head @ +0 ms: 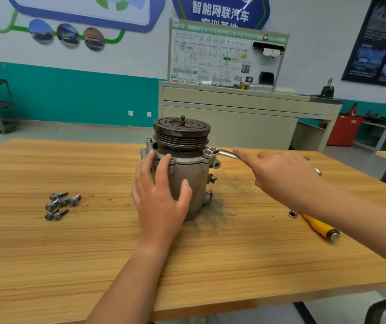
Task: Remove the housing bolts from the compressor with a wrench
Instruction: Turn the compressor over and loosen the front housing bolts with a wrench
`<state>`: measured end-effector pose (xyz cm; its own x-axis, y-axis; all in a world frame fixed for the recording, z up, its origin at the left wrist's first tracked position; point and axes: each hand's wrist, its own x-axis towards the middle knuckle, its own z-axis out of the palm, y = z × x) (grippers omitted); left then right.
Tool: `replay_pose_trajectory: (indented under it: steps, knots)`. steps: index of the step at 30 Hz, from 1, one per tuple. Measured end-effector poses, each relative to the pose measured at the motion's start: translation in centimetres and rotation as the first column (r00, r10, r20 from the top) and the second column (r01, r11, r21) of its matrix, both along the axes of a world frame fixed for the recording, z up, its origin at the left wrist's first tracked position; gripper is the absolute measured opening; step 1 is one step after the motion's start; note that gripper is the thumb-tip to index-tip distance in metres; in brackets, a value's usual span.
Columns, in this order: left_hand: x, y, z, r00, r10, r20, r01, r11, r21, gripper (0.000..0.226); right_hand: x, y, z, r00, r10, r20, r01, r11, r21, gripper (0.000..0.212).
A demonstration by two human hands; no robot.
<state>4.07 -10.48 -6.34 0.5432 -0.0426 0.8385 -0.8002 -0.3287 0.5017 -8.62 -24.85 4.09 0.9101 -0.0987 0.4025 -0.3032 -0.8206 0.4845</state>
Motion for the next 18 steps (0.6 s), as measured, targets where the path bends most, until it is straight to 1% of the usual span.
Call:
replay_pose_trajectory:
  steps: [2,6,9,12,14,18]
  knots:
    - [-0.1,-0.1,0.0,1.0,0.005,-0.009,-0.005,1.0,0.006,0.053,0.1,0.3,0.8,0.999,-0.009,-0.051,0.009,1.0,0.003,0.061]
    - [-0.2,0.0,0.0,1.0,-0.007,-0.021,0.007,1.0,0.006,0.051,0.0,1.8,1.2,0.994,-0.062,-0.089,0.06,0.998,-0.026,0.043]
    - [-0.2,0.0,0.1,0.999,-0.026,-0.042,0.026,1.0,-0.007,0.049,0.6,2.9,2.2,0.98,-0.13,-0.152,0.106,0.982,-0.156,0.036]
    - [-0.4,0.0,0.1,0.997,-0.037,-0.061,0.037,0.999,-0.013,0.049,1.1,3.3,3.8,0.965,-0.144,-0.218,0.084,0.962,-0.261,0.037]
    - [-0.5,0.1,0.1,0.997,-0.042,-0.064,0.042,0.999,-0.01,0.049,1.0,3.2,3.8,0.97,-0.126,-0.205,0.07,0.962,-0.263,0.031]
    - [-0.5,0.2,0.1,0.995,-0.058,-0.08,0.057,0.998,-0.012,0.051,1.0,1.8,2.6,0.98,-0.092,-0.175,0.057,0.979,-0.194,0.033]
